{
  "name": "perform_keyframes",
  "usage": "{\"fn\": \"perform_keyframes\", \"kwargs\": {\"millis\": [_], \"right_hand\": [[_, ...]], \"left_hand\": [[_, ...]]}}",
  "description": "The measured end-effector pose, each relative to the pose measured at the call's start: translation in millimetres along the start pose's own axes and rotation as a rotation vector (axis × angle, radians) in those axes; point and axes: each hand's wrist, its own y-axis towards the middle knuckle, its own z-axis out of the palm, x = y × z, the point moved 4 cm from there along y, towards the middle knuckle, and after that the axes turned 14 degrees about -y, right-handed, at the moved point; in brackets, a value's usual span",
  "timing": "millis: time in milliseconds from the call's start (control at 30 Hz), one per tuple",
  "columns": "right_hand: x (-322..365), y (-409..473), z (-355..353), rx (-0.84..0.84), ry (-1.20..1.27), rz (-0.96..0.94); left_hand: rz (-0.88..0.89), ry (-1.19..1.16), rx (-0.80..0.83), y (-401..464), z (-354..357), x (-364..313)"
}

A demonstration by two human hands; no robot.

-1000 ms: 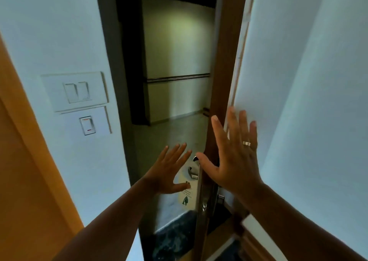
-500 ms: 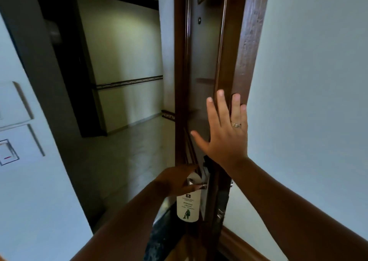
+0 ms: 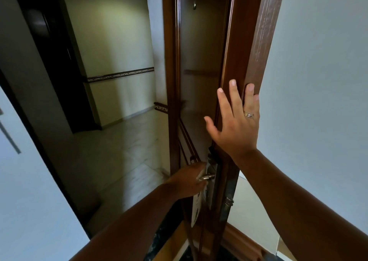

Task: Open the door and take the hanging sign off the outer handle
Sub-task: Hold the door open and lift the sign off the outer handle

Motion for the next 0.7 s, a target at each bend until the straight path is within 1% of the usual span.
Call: {"fn": "perform_keyframes", "kwargs": {"millis": [100, 233, 367, 467, 700], "right_hand": [[-1, 0, 1, 0.001, 0.016, -0.007], [0, 0, 0, -0.002, 0.030, -0.013], [1, 1, -1, -0.007, 0.033, -0.011], [2, 1, -2, -0.019, 0.038, -0.012], [5, 1, -3, -0.030, 0.024, -0.014]], "left_hand": [[-0.077, -0.104, 0.052, -2, 14, -3], [-0.100, -0.115, 0.092, -4, 9, -3], [-0.111, 0.053, 0.135, -2, -6, -1], [-0.069, 0.187, 0.155, -1, -11, 2], [-0.009, 0.300, 0.163, 2, -36, 19]]}}
